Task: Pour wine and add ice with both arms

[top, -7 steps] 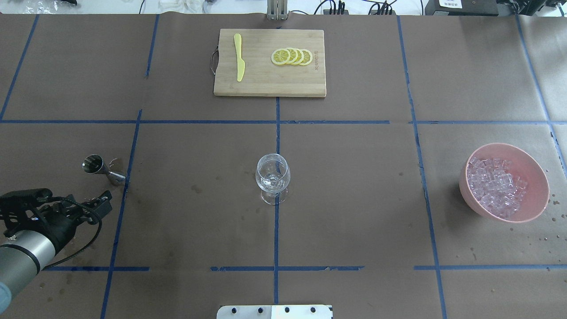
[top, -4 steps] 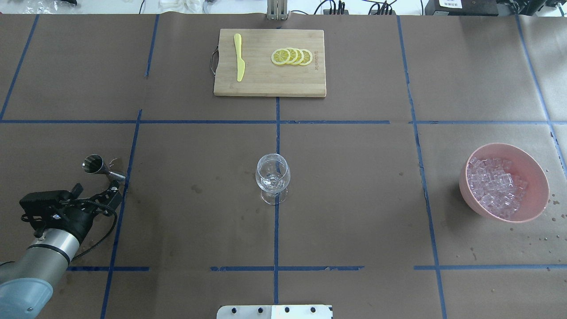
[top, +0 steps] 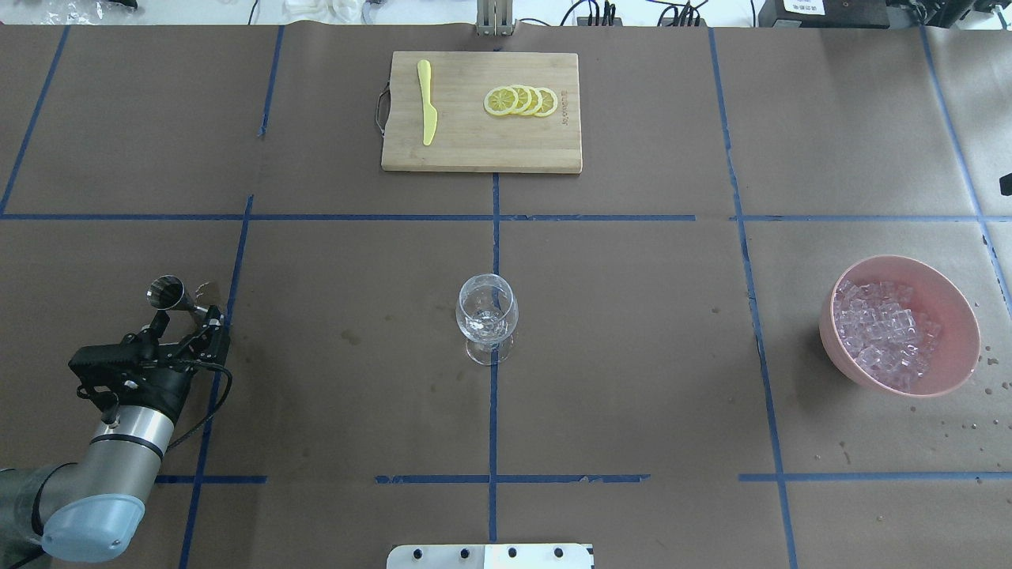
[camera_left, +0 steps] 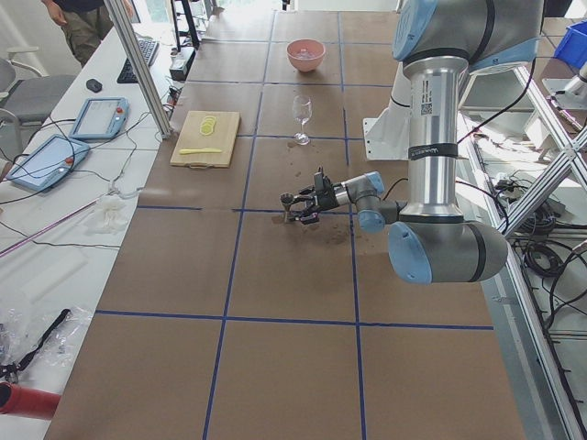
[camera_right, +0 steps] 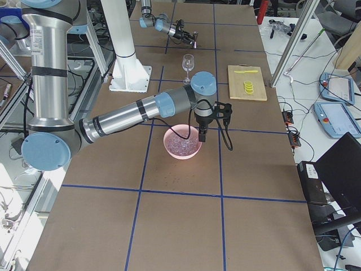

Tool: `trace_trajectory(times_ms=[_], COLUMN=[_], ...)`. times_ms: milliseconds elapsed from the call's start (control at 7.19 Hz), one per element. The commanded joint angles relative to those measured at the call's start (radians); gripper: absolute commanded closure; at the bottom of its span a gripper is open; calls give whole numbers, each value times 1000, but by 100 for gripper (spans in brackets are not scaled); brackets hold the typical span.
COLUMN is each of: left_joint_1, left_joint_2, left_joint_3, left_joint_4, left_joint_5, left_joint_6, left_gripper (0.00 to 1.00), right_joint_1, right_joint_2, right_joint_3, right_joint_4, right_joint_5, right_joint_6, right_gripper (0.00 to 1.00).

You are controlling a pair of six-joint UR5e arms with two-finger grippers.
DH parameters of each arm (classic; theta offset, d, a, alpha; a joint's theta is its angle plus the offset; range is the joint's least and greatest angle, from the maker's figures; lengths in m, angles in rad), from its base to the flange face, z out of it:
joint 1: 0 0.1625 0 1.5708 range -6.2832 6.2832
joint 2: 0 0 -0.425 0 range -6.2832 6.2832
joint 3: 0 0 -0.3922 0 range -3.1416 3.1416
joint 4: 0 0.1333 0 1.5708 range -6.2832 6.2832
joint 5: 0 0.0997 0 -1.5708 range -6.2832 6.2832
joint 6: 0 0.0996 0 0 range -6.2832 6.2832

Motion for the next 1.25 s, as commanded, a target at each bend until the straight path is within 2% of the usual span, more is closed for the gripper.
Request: trace_trajectory(times_ms=[0, 139, 417, 696, 835, 974, 1113], left_joint_1=[-1, -3, -6, -6, -5, -6, -11], left_joint_2=[-29, -27, -19, -19, -21, -21, -22], left_joint_3=[24, 24, 25, 34, 34, 34, 18], left_joint_4=[0, 0, 0, 0, 0, -1, -3], left_joint_5=[47, 61, 61, 62, 61, 61, 61], left_joint_6=[1, 1, 1, 1, 1, 1, 1], left_gripper=[40, 48, 55, 58, 63, 92, 100], right_joint_1=[-10, -10, -12, -20, -20, -20, -21], right_joint_2=[2, 3, 3, 2, 2, 2, 0], right_joint_3=[3, 3, 3, 3, 3, 3, 3], right_joint_4=[0, 0, 0, 0, 0, 0, 0], right_joint_5=[-6, -6, -6, -6, -8, -16, -16], right_joint_6=[10, 10, 11, 13, 13, 13, 13], right_gripper=[0, 0, 0, 0, 0, 0, 0])
